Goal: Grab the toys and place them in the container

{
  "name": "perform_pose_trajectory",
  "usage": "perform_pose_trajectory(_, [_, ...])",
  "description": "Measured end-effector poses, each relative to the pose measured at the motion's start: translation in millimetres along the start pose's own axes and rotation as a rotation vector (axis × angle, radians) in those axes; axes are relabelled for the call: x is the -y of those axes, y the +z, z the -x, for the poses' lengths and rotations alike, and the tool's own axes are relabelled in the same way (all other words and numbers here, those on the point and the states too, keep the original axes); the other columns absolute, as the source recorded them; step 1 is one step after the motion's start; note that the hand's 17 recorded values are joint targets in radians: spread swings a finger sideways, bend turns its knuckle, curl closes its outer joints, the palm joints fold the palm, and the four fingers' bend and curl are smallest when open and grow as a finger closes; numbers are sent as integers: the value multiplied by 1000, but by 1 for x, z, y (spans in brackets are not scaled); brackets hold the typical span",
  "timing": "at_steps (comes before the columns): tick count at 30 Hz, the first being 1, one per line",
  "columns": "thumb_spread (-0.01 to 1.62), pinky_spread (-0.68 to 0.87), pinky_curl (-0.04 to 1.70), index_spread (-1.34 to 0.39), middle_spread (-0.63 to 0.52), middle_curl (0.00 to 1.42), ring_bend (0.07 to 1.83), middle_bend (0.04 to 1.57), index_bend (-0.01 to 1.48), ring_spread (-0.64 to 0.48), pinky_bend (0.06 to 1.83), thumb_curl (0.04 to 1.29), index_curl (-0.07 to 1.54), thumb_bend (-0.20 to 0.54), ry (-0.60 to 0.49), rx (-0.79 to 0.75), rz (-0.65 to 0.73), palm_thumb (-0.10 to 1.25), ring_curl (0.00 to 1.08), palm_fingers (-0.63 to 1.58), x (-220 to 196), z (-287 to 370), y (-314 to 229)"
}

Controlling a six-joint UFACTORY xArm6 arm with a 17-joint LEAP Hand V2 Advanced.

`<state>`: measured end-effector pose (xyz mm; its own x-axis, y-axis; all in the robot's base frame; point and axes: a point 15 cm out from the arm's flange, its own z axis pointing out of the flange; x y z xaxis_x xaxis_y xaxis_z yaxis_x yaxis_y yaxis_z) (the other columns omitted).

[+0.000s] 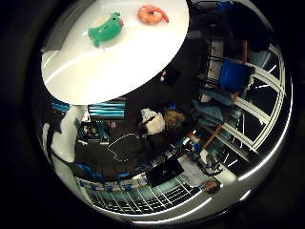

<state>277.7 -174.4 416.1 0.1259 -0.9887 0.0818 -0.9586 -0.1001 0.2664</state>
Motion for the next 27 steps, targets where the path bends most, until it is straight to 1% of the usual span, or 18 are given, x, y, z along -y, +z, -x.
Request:
perform_pose_trajectory(3, [1101,407,318,-372,91,322,291,207,160,226,447,278,255,-19,7,3,-9,454,248,57,1,1,-1])
perform_pose_trajectory(7, [1142,414,314,-371,78,326,290,205,157,223,441,275,262,-18,47,-10,-39,475,252,91,9,-2,-3])
perform_pose_trajectory(14, [1148,415,311,-365,76,332,297,208,150,222,440,276,254,-19,124,-56,-129,483,255,88,39,-16,-7])
perform_pose_trajectory(21, [1143,415,310,-361,76,332,298,206,151,222,445,275,253,-20,151,-17,-75,480,255,87,60,-12,25])
perform_pose_trajectory(27, [1143,414,309,-351,88,331,303,203,149,222,452,275,251,-20,166,-13,-144,480,257,83,86,-14,24])
